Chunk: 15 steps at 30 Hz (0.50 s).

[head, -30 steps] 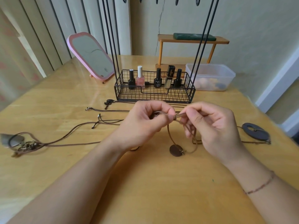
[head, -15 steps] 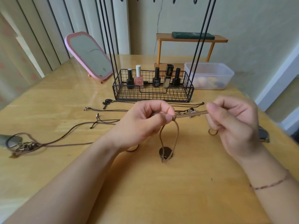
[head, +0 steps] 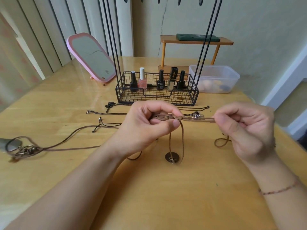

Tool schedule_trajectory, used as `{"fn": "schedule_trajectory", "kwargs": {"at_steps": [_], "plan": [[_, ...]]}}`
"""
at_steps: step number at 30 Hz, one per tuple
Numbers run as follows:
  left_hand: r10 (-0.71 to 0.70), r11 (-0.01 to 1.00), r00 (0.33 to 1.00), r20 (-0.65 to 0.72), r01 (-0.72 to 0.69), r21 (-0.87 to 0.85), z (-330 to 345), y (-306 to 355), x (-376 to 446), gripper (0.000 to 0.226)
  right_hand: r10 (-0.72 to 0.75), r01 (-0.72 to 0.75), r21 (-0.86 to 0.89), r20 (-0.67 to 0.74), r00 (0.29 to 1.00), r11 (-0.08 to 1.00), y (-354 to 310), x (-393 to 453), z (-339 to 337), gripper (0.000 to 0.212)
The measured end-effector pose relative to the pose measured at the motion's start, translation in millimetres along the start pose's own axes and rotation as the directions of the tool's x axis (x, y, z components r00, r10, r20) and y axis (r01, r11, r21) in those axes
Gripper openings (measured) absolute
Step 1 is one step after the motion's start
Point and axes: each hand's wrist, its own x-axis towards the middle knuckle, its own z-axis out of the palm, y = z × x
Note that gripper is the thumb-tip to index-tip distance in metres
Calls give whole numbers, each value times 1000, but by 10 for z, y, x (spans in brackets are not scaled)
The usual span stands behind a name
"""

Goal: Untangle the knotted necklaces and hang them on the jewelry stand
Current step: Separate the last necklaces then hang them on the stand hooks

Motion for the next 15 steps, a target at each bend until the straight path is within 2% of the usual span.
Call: {"fn": "schedule_trajectory", "kwargs": {"at_steps": [4, 6, 10, 15], "plan": [[32, 999, 999, -16, -32, 34, -3, -4, 3, 10, 125, -113, -63, 239, 963, 992, 43, 5, 11, 55], [36, 998, 999, -12, -36, 49, 5, -14, 10, 11, 199, -196, -40, 315, 928, 980, 46, -7, 55, 59], [52, 994, 999, 6, -52, 92, 17, -5, 13, 12, 293, -297, -29, 281, 914, 954, 34, -22, 156, 37], [26, 992, 1000, -16, -24, 127, 15, -3, 4, 12, 199, -162, -173, 226, 954, 972, 45, -11, 118, 16]]}}
